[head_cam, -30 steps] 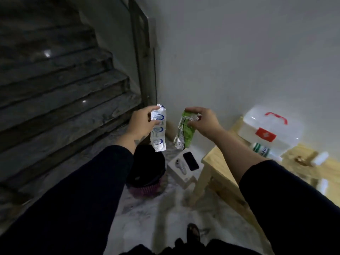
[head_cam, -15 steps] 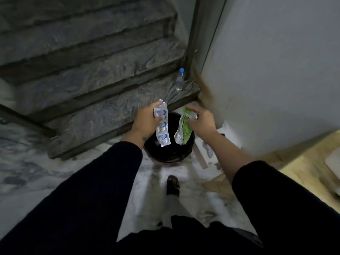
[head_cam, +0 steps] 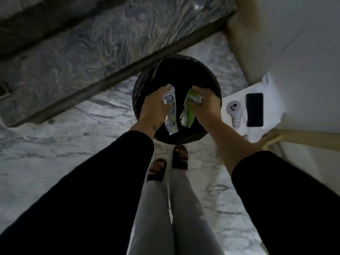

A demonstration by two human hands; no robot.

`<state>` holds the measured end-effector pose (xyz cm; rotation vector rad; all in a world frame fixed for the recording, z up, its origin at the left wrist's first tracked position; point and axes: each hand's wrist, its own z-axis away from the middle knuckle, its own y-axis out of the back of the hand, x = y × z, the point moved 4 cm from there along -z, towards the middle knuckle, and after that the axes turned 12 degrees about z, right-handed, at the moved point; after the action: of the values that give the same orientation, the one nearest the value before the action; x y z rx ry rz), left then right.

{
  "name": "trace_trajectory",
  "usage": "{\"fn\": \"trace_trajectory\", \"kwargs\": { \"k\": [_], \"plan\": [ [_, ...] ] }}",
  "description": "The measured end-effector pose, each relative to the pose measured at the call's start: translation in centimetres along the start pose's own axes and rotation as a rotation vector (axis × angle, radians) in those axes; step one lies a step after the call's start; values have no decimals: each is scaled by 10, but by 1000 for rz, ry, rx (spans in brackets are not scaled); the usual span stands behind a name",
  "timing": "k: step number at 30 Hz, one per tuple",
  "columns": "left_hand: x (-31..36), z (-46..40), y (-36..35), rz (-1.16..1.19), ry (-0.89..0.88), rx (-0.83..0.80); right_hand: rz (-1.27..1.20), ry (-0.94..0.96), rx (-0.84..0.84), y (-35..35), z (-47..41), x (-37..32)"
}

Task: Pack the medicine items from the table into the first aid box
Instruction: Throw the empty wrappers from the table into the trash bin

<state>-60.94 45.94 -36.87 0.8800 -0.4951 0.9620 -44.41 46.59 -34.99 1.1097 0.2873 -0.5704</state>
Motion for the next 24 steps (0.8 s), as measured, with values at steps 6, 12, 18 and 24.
{"fn": "trace_trajectory", "kwargs": {
  "k": [6, 12, 18, 24],
  "plan": [
    [-43, -26, -19, -84, 100, -159, 51, -69, -224, -43, -11, 38],
    [0, -14, -5, -149, 29, -233, 166, -19, -260, -2, 1, 18],
    [111, 48, 34, -568, -257, -282, 279, 6, -185, 94, 49, -23],
    [216, 133, 54, -861, -501, -352, 351, -20, -89, 204, 138, -54]
  ]
}}
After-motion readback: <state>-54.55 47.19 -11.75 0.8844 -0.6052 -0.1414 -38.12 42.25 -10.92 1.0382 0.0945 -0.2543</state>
